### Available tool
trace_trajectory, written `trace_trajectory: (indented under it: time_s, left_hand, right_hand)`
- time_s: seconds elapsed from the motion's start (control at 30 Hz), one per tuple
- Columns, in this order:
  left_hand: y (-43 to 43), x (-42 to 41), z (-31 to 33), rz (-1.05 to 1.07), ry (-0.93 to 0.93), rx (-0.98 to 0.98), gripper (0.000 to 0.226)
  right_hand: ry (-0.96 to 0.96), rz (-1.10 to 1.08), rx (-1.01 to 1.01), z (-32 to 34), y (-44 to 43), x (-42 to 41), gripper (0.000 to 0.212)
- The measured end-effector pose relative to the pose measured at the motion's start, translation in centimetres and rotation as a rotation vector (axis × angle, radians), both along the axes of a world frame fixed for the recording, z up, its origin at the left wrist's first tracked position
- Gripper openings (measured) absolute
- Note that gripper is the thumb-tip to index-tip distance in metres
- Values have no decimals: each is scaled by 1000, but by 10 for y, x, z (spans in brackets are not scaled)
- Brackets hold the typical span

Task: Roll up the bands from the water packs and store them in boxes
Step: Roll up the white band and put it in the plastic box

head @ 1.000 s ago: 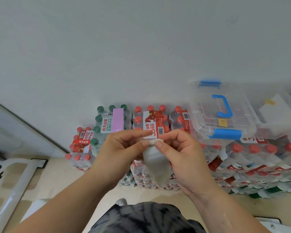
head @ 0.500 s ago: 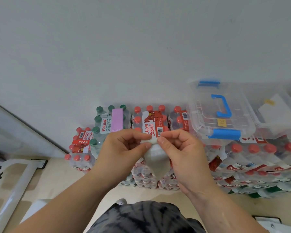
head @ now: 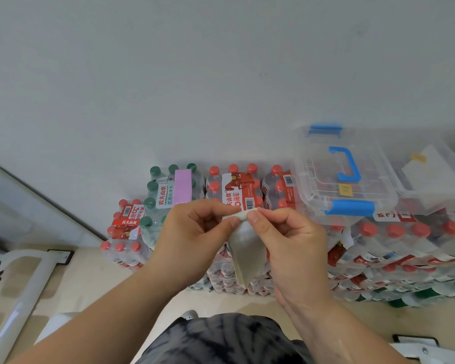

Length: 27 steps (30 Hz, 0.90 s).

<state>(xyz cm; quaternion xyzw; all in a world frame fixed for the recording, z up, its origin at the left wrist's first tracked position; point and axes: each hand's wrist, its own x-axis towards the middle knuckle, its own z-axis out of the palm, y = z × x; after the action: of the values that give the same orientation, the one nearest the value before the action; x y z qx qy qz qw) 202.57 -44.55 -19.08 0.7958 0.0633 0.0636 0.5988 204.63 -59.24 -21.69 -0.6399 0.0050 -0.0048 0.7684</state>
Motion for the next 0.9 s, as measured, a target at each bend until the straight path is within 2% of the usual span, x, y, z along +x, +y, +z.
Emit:
trace_trajectory:
  time_s: [0.17, 0.47, 0.7, 0.83, 0.9]
  left_hand:
    - [0, -1, -4, 13, -91, 94, 20]
    - [2, 2, -4, -20, 87, -202, 22]
    - [5, 1, -4, 28, 31, -142, 19]
    - [5, -1, -3, 39, 8, -158, 19]
    - [6, -3, -3, 34, 0, -169, 20]
  right_hand:
    - [44, -5, 37, -1, 2, 3, 13]
    - [80, -11, 63, -2, 1, 7, 9]
    - [53, 60, 36, 1, -1, 4, 7]
    - [49, 70, -34, 5, 0, 2, 21]
    - [48, 75, -66, 5, 0, 2, 17]
